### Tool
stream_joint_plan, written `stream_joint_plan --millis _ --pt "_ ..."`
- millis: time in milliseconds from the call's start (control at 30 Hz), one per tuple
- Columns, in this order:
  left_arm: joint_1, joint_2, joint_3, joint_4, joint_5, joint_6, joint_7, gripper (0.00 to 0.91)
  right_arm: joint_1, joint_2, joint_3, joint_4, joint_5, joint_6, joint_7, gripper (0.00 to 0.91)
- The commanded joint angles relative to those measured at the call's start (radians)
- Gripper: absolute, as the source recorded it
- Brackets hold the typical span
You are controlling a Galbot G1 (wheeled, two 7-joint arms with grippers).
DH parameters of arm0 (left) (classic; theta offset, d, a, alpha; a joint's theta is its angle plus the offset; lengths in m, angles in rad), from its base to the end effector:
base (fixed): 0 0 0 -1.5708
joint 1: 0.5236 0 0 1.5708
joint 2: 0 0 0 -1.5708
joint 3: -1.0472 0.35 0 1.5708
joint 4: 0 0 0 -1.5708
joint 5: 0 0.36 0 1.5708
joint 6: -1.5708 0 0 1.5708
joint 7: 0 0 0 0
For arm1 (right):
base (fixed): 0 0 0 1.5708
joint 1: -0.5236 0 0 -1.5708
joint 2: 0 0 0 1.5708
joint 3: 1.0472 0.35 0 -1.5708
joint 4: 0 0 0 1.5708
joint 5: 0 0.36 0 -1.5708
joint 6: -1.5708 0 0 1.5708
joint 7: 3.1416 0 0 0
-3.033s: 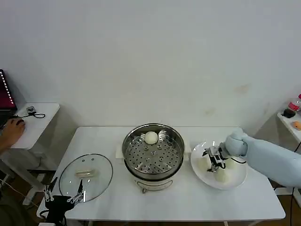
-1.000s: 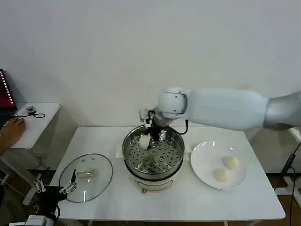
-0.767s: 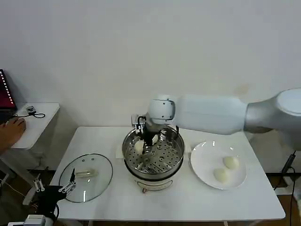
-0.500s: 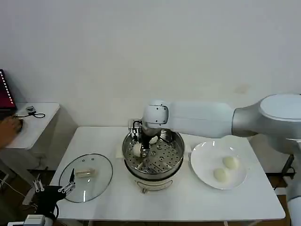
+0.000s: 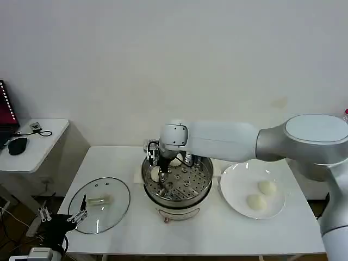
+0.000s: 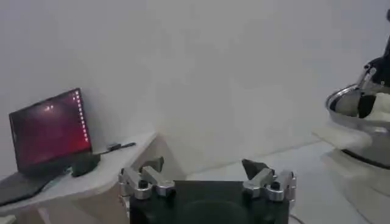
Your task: Take steamed baozi put them in steamer then cover it.
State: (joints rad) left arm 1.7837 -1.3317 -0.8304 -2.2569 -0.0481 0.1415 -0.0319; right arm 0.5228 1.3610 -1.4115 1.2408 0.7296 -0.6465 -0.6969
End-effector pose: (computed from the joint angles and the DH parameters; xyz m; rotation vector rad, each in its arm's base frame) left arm 0.1305 0.1106 -0.2514 0.1963 -2.9495 -0.4889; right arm 0.5226 0.2141 -0.1218 1.4066 -1.4676 1.3454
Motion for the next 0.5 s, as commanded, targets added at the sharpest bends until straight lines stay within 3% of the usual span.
stream_joint_plan --millis 33,300,500 --pt "0.001 -0.002 0.001 -0.003 0.000 0.000 0.001 0.907 0.016 -0.004 0.001 -0.006 -0.015 -0.003 -0.011 0.907" --pt "-0.008 0.000 0.010 -0.002 0.001 0.004 0.001 0.907 0.149 -0.097 0.018 0.118 0.024 0.008 -0.011 0.907" --pt "-0.006 0.010 0.017 -0.004 0.001 0.003 0.003 0.907 0.267 -0.289 0.030 0.286 0.041 0.009 -0.001 0.907"
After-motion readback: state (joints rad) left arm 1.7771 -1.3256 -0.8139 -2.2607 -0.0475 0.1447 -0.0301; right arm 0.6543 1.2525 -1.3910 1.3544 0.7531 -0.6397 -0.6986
